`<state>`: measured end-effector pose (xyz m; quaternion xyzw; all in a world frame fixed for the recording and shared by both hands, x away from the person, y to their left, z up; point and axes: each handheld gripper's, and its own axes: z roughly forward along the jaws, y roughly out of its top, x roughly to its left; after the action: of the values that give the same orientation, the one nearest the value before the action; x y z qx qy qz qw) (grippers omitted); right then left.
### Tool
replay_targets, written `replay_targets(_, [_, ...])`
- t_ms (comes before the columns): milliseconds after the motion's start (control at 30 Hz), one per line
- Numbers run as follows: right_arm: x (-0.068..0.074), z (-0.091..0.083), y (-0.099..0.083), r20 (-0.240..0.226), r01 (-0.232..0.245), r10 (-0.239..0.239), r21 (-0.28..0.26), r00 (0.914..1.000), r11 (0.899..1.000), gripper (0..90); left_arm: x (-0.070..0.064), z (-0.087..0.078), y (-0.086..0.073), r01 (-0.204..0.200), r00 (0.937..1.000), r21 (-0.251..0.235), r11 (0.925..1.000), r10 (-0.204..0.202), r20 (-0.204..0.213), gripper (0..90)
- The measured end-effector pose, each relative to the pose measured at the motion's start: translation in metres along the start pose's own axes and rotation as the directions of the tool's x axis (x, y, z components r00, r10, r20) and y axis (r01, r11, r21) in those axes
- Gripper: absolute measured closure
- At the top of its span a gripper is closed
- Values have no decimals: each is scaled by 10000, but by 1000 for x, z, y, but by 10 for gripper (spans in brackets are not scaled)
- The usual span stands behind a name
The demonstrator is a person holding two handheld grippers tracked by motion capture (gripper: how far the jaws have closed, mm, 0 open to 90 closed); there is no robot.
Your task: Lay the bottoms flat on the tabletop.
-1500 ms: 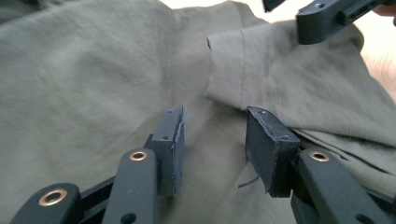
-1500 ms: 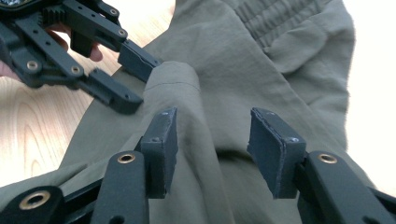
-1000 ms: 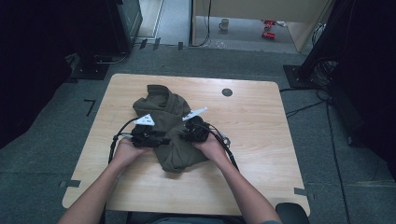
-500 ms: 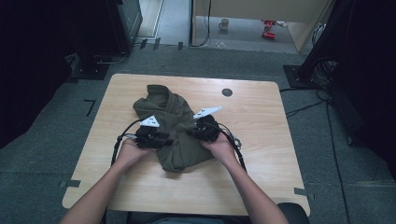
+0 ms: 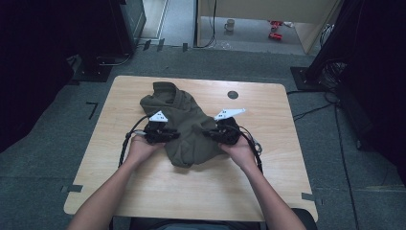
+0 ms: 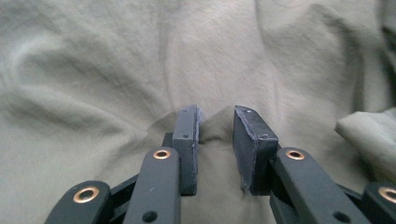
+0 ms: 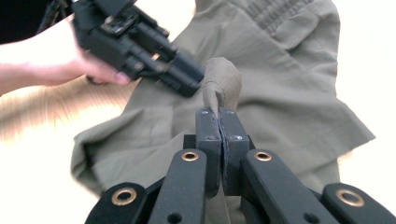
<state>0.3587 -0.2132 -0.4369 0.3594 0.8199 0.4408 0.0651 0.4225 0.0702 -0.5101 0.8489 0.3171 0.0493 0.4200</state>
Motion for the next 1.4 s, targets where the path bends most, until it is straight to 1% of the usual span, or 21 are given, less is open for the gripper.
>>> replay_targets(67, [0, -2, -1, 4, 102, -102, -31, 9999, 9999, 887, 6, 3, 4, 189, 9997, -59, 9998, -190, -170, 714])
replay_targets(133, [-1, -5, -3, -7, 136, -136, -59, 9999, 9999, 887, 12, 5, 7, 291, 9989, -106, 9995, -294, -352, 714])
replay_targets(267, [0, -10, -7, -106, 74, -75, -176, 9999, 9998, 887, 19, 7, 10, 474, 9972, -199, 9987, -484, -565, 715])
replay_targets(300, [1, -11, -8, -164, 94, -97, -186, 9998, 9998, 887, 21, 8, 11, 503, 9967, -213, 9985, -515, -631, 715])
replay_targets(367, [3, -13, -13, -244, 163, -167, -170, 9996, 9997, 887, 23, 8, 12, 496, 9945, -301, 9983, -521, -911, 714])
replay_targets(433, [5, -14, -18, -318, 209, -215, -188, 9993, 9996, 886, 24, 8, 12, 505, 9932, -349, 9981, -539, -1030, 710])
replay_targets(533, [7, -17, -26, -430, 281, -286, -123, 9987, 9995, 885, 26, 6, 11, 610, 9928, -340, 9976, -642, -1012, 694])
replay_targets(633, [8, -17, -36, -521, 206, -207, -19, 9984, 9998, 876, 24, 6, 12, 609, 9930, -317, 9976, -637, -993, 667])
replay_targets(700, [9, -18, -43, -515, 160, -157, 51, 9986, 9999, 867, 23, 6, 12, 539, 9932, -279, 9982, -565, -1017, 648])
replay_targets(767, [9, -18, -48, -513, 125, -119, 128, 9986, 9998, 855, 23, 7, 12, 561, 9934, -284, 9980, -587, -990, 629])
replay_targets(867, [12, -21, -55, -498, 192, -178, 271, 9986, 9994, 842, 22, 6, 12, 602, 9944, -306, 9977, -626, -852, 597])
replay_targets(933, [15, -25, -59, -573, 275, -254, 370, 9980, 9989, 819, 22, 6, 13, 654, 9941, -302, 9974, -677, -847, 575])
replay_targets(1000, [19, -29, -63, -659, 333, -304, 438, 9974, 9985, 777, 20, 4, 15, 601, 9933, -244, 9979, -622, -975, 567])
replay_targets(1067, [21, -33, -64, -794, 378, -347, 370, 9962, 9986, 728, 18, 2, 17, 490, 9930, -181, 9986, -506, -1068, 556])
replay_targets(1100, [22, -36, -64, -764, 442, -419, 294, 9962, 9986, 702, 17, 0, 18, 434, 9926, -118, 9990, -444, -1128, 547])
replay_targets(1133, [23, -39, -64, -729, 538, -523, 178, 9960, 9984, 692, 16, -2, 19, 356, 9920, -63, 9993, -361, -1213, 543])
replay_targets(1200, [23, -46, -62, -645, 673, -680, -131, 9956, 9976, 676, 14, -7, 22, 281, 9917, -53, 9996, -286, -1255, 538])
replay_targets(1267, [20, -53, -60, -606, 645, -669, -406, 9959, 9971, 672, 12, -11, 25, 328, 9925, -91, 9994, -336, -1172, 537])
replay_targets(1300, [18, -56, -59, -511, 606, -633, -519, 9967, 9968, 682, 11, -12, 26, 343, 9931, -145, 9993, -357, -1115, 535])
replay_targets(1400, [13, -59, -58, -194, 583, -596, -590, 9980, 9966, 731, 8, -16, 31, 325, 9951, -153, 9994, -337, -928, 532])
